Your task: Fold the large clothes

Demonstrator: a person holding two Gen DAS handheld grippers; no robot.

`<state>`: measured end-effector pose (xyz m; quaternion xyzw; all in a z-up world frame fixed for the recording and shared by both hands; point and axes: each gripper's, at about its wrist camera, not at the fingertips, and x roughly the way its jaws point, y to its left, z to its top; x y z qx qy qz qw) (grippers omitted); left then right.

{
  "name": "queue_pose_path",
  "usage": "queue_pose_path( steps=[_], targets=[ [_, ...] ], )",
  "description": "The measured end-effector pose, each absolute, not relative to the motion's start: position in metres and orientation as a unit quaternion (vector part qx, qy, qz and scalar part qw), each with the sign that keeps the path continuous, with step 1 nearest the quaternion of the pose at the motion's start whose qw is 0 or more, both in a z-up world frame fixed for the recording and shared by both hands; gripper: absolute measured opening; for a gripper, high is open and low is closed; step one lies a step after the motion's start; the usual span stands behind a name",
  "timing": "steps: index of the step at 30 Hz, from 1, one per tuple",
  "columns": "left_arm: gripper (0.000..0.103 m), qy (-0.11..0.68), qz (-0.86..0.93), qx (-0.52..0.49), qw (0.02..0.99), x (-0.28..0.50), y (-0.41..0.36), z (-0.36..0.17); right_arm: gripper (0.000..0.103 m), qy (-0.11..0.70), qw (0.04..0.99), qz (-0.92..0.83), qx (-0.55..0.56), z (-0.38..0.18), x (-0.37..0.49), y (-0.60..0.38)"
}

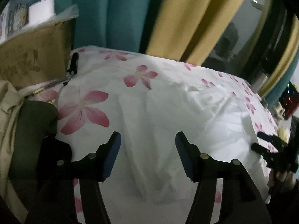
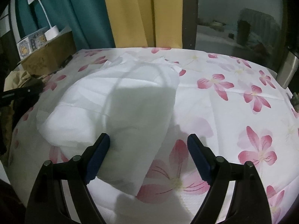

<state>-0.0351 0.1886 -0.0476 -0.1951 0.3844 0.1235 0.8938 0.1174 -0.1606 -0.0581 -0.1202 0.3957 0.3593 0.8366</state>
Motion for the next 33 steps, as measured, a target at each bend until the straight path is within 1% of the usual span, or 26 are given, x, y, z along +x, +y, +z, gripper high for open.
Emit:
queue_pose_path(
  steps=[6, 8, 9, 12, 14, 17, 21, 23, 30, 33],
  targets=[
    [0.065, 0.418, 0.099, -0.24, 0.871, -0.007, 0.206, -0.081, 0.085, 0.395, 0.845, 0.345, -0.104, -0.055, 0.129, -0.172],
    [0.077, 0.411, 0.086, -0.238, 0.876, -0.001, 0.203, -0.082, 0.085, 0.396, 0.846, 0.342, -0.099, -0.055, 0.134, -0.175],
    [0.079, 0.413, 0.076, -0.238, 0.876, 0.003, 0.201, -0.082, 0.087, 0.398, 0.846, 0.342, -0.097, -0.056, 0.135, -0.176],
    [0.08, 0.416, 0.021, -0.25, 0.874, 0.015, 0.193, -0.084, 0.09, 0.404, 0.844, 0.34, -0.091, -0.06, 0.143, -0.177],
    [0.084, 0.419, 0.013, -0.242, 0.875, 0.019, 0.187, -0.083, 0.09, 0.407, 0.842, 0.343, -0.085, -0.06, 0.147, -0.177],
    [0.084, 0.414, -0.005, -0.254, 0.874, 0.025, 0.186, -0.084, 0.09, 0.408, 0.842, 0.344, -0.079, -0.055, 0.153, -0.178],
    [0.084, 0.395, -0.054, -0.308, 0.864, 0.037, 0.184, -0.09, 0.09, 0.4, 0.847, 0.343, -0.074, -0.047, 0.159, -0.179],
    [0.085, 0.394, -0.078, -0.318, 0.859, 0.043, 0.18, -0.093, 0.09, 0.402, 0.848, 0.338, -0.073, -0.048, 0.165, -0.179],
    [0.085, 0.397, -0.128, -0.317, 0.852, 0.058, 0.161, -0.092, 0.09, 0.434, 0.827, 0.353, -0.058, -0.071, 0.18, -0.168],
    [0.085, 0.403, -0.145, -0.299, 0.853, 0.066, 0.146, -0.093, 0.09, 0.437, 0.819, 0.368, -0.054, -0.078, 0.181, -0.158]
  ],
)
